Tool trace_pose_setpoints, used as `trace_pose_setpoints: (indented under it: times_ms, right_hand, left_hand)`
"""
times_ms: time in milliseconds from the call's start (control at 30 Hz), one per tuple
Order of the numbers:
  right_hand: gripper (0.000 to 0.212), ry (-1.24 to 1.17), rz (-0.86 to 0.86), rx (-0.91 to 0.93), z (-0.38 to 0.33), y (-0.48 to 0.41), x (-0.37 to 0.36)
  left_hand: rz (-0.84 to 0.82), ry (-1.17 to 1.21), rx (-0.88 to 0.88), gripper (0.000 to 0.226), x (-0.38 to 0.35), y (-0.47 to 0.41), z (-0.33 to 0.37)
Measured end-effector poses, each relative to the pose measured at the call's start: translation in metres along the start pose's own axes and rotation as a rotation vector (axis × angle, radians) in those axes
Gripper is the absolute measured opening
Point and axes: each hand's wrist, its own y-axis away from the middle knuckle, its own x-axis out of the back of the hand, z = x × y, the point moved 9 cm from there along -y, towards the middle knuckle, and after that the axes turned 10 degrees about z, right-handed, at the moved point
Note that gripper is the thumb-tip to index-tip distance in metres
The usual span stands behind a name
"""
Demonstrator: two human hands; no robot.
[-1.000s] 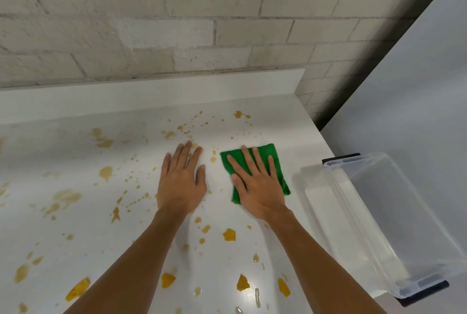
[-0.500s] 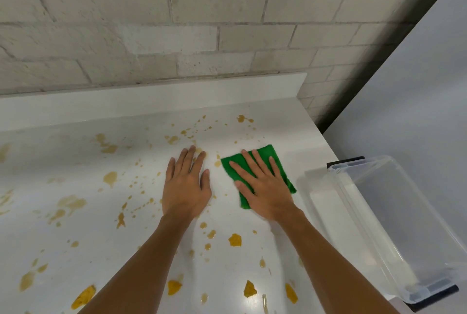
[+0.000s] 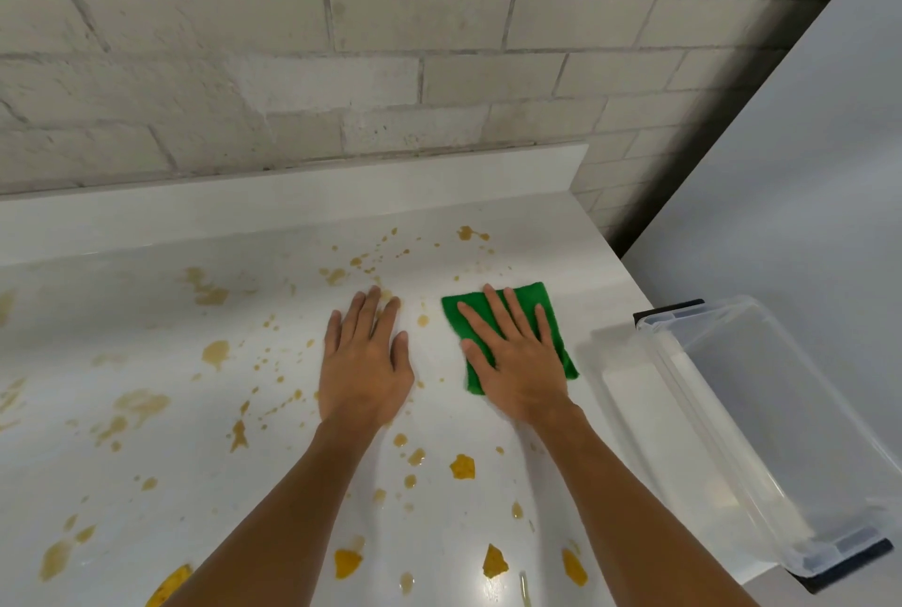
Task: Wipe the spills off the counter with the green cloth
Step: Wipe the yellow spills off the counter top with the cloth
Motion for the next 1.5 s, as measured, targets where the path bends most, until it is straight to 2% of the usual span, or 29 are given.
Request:
trace_pose_setpoints:
  times_ms: [67, 133, 267, 333, 433, 533, 633, 733, 867, 967, 1133, 1300, 1400, 1500]
  right_hand:
    - [0.068, 0.01, -0.036, -0.107, 0.0, -0.011, -0.004]
    - [0.072, 0.0, -0.039, -0.132, -0.016, -0.023, -0.006]
    - [0.064, -0.01, -0.009, 0.089, -0.031, -0.016, -0.007]
    - [0.061, -0.015, 0.007, 0.131, -0.016, -0.004, -0.004]
    - [0.063, 0.012, -0.034, -0.002, 0.007, -0.007, -0.003]
    - [0.071, -0.008, -0.058, -0.082, -0.013, -0.023, -0.007]
    - [0.065, -0.044, -0.023, 0.059, -0.041, -0.021, -0.008]
    - [0.059, -0.043, 0.019, 0.226, -0.03, -0.001, -0.003]
    - [0.063, -0.027, -0.006, 0.039, 0.002, -0.013, -0.002]
    - [0.068, -0.023, -0.035, -0.042, -0.022, -0.025, -0.009]
    - [0.061, -0.05, -0.031, 0.18, -0.041, 0.001, -0.006]
    - [0.074, -0.083, -0.037, 0.095, -0.012, 0.002, 0.005]
    - [0.064, -0.113, 0.039, 0.139, -0.026, -0.001, 0.01]
    - [0.059, -0.134, 0.04, 0.206, -0.029, 0.005, 0.002]
  left_hand:
    - [-0.001, 0.006, 0.006, 0.063, 0.001, 0.0, 0.001]
    - [0.008, 0.004, 0.007, 0.063, 0.001, 0.0, 0.001]
    - [0.029, 0.007, 0.009, 0.063, 0.0, 0.0, -0.001]
    - [0.034, 0.016, 0.005, 0.062, 0.001, -0.001, -0.001]
    - [0.042, 0.01, 0.0, 0.061, 0.0, 0.001, 0.0]
    - [0.056, 0.015, 0.002, 0.06, 0.001, 0.001, 0.0]
    - [0.07, 0.02, 0.013, 0.06, 0.002, 0.001, -0.001]
    - [0.085, 0.029, 0.017, 0.06, 0.004, 0.002, -0.001]
    - [0.095, 0.026, 0.049, 0.058, 0.007, 0.004, -0.002]
    - [0.106, 0.022, 0.069, 0.057, 0.008, 0.005, -0.004]
    - [0.116, 0.036, 0.084, 0.057, 0.008, 0.006, -0.007]
    - [0.115, 0.044, 0.091, 0.057, 0.009, 0.006, -0.007]
    - [0.128, 0.057, 0.094, 0.056, 0.008, 0.007, -0.009]
    - [0.135, 0.065, 0.086, 0.056, 0.008, 0.007, -0.008]
